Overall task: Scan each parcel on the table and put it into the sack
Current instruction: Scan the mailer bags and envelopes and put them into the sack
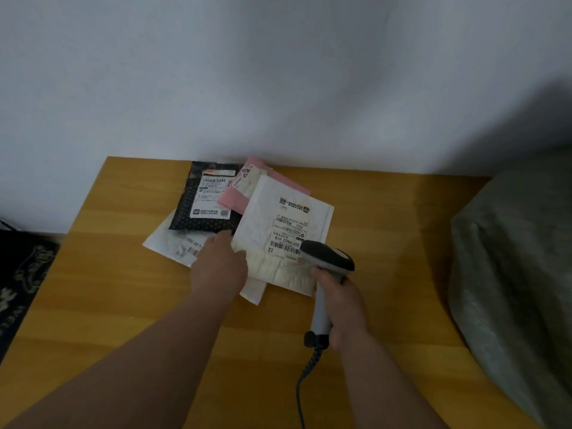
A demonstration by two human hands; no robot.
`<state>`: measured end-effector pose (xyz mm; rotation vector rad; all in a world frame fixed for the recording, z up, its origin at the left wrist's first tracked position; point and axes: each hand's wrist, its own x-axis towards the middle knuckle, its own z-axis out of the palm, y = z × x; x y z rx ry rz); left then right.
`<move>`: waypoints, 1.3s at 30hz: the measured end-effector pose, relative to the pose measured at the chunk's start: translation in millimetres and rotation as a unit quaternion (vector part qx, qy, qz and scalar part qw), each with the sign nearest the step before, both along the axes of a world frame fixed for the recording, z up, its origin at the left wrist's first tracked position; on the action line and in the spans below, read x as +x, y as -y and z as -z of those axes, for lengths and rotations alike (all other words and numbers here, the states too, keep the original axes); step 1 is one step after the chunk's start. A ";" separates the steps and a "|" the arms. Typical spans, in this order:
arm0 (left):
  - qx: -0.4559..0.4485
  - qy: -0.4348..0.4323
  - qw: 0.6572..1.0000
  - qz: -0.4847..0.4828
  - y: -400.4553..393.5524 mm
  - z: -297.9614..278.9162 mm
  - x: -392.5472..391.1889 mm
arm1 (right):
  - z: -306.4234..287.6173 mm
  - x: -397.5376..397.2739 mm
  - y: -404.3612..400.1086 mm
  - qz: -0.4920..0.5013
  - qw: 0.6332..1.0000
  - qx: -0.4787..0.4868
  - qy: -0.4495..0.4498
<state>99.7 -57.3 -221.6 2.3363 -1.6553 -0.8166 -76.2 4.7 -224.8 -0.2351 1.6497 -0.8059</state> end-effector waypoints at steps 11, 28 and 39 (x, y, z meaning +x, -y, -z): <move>-0.034 -0.119 0.992 -0.038 -24.9 -11.6 12.9 | -20.5 8.2 -20.7 0.041 0.997 -0.053 -0.039; -0.111 -0.332 0.931 -0.107 -111.5 -64.5 65.5 | -97.6 66.8 -106.2 -0.001 0.983 -0.179 -0.042; -0.124 -0.385 0.909 -0.104 -155.0 -88.1 83.6 | -130.6 85.0 -155.4 -0.007 0.973 -0.227 -0.047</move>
